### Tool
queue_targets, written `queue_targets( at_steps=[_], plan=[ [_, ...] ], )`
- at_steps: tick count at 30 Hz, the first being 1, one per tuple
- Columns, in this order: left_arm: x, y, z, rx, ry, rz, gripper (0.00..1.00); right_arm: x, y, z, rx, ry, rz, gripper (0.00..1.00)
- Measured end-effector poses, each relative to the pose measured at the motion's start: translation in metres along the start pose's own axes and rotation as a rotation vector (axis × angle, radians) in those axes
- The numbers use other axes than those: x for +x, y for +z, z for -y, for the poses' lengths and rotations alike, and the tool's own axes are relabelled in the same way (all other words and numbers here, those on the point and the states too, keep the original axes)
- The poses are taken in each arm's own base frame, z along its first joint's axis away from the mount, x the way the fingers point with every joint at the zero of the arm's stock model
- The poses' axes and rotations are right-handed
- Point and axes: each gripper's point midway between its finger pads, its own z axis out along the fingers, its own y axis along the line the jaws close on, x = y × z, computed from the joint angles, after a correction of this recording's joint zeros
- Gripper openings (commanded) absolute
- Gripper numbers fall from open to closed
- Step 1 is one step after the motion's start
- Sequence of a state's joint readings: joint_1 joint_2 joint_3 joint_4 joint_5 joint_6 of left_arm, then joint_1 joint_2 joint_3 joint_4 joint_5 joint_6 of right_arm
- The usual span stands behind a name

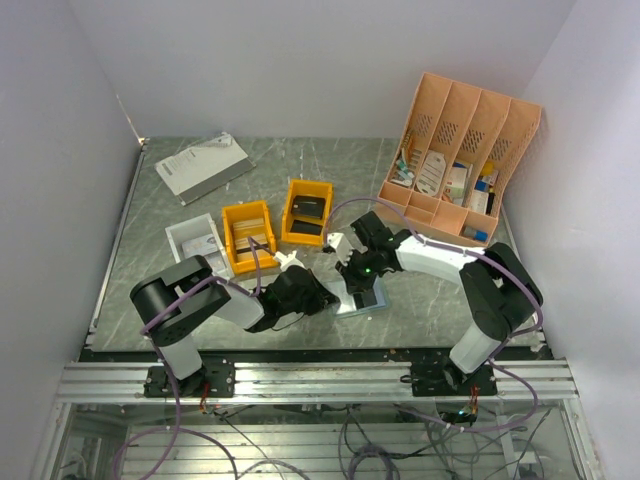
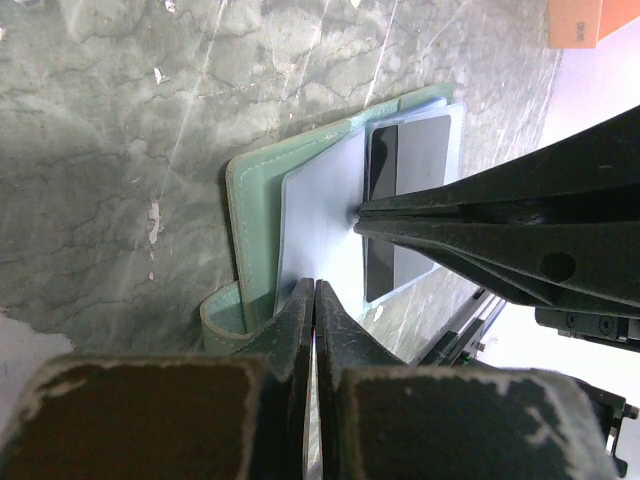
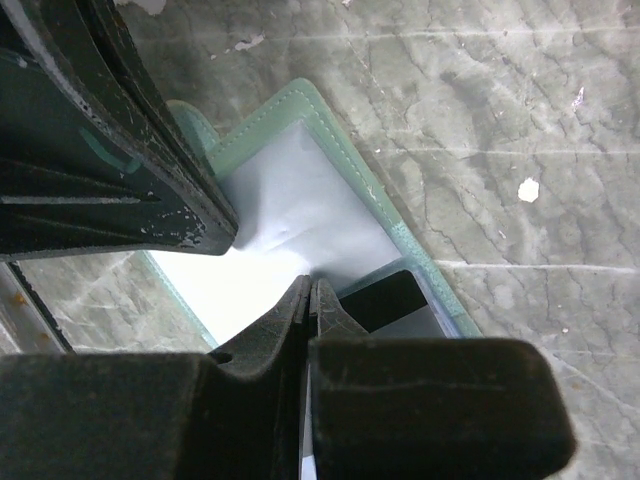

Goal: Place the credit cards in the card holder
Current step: Insert the credit card into the card holder.

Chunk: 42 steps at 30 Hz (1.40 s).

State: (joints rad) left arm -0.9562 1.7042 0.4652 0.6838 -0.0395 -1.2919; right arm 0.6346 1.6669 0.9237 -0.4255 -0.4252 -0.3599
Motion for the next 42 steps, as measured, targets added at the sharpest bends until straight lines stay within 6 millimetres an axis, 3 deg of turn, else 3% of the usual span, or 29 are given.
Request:
queue_targets(
  at_steps=[15, 26, 32, 42],
  plan=[
    [0.0, 0.0, 0.0, 0.0, 0.0, -0.001, 0.07, 0.01, -0.017, 0.015, 0.021, -0.015, -0.009, 0.0],
    [0.0, 0.0, 0.0, 0.002, 0.0, -0.007, 0.07, 0.003, -0.018, -0.018, -0.15, -0.062, 0.04, 0.0],
    [0.0, 0.0, 0.0, 0.002, 0.0, -0.007, 0.07, 0.015, -0.005, -0.02, -0.165, -0.05, -0.024, 0.0],
    [0.001, -0.001, 0.0, 0.004, 0.0, -0.014, 0.07, 0.022, -0.007, -0.01, -0.117, -0.084, -0.066, 0.0]
  ],
)
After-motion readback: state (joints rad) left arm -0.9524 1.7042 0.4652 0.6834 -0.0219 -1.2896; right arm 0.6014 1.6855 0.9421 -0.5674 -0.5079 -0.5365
